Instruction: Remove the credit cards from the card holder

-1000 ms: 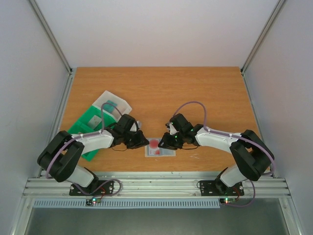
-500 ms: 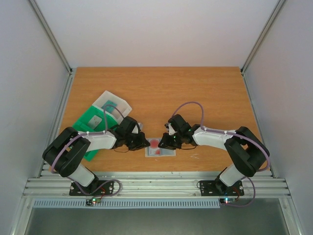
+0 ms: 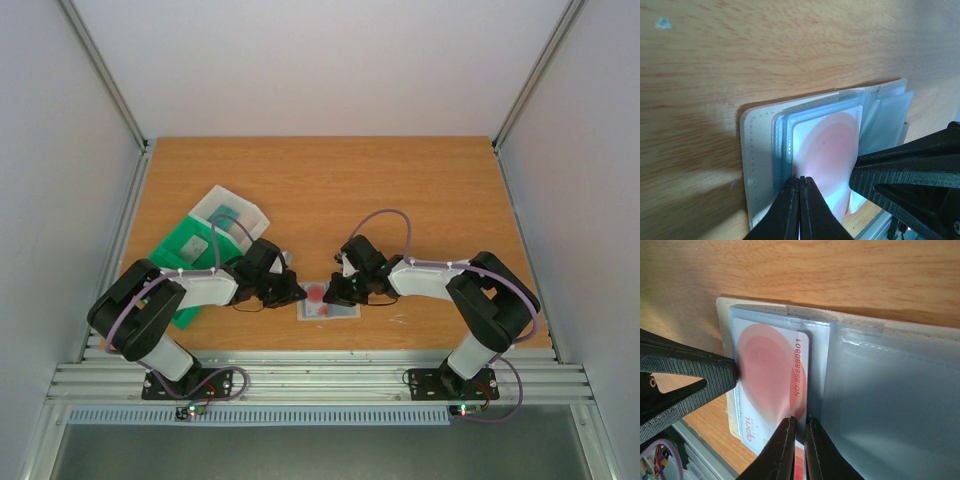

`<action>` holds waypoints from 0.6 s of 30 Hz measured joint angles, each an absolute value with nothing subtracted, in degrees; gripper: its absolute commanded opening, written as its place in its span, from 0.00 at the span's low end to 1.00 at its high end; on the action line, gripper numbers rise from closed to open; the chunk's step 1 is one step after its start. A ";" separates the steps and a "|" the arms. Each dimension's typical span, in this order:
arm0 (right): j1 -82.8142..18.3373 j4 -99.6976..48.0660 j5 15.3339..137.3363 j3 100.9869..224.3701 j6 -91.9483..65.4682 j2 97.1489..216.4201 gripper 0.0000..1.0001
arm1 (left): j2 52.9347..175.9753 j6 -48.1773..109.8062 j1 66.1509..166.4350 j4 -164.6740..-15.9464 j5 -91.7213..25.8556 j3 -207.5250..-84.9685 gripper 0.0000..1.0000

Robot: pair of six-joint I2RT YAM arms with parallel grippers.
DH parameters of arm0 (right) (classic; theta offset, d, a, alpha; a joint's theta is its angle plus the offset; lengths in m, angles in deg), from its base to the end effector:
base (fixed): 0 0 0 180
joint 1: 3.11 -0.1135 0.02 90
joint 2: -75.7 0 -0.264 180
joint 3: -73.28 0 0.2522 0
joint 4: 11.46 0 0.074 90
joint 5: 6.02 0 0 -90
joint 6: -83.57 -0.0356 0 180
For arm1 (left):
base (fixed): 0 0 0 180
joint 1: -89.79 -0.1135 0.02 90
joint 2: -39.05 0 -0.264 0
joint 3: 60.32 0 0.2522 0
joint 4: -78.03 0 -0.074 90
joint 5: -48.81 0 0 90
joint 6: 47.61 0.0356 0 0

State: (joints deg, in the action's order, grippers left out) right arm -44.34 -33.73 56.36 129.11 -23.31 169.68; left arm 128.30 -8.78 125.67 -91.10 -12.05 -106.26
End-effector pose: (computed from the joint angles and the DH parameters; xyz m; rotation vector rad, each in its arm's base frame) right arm 0.2063 0.2027 0.1293 -0.7594 2.6679 0.9497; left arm 0.2018 -0.1673 0.1193 -0.1395 2.8094 -1.1521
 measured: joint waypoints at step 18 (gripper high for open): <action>-44.34 -29.36 56.62 126.22 -24.16 168.19 0.01 | 128.26 -8.98 125.63 -92.74 -12.07 -105.56 0.11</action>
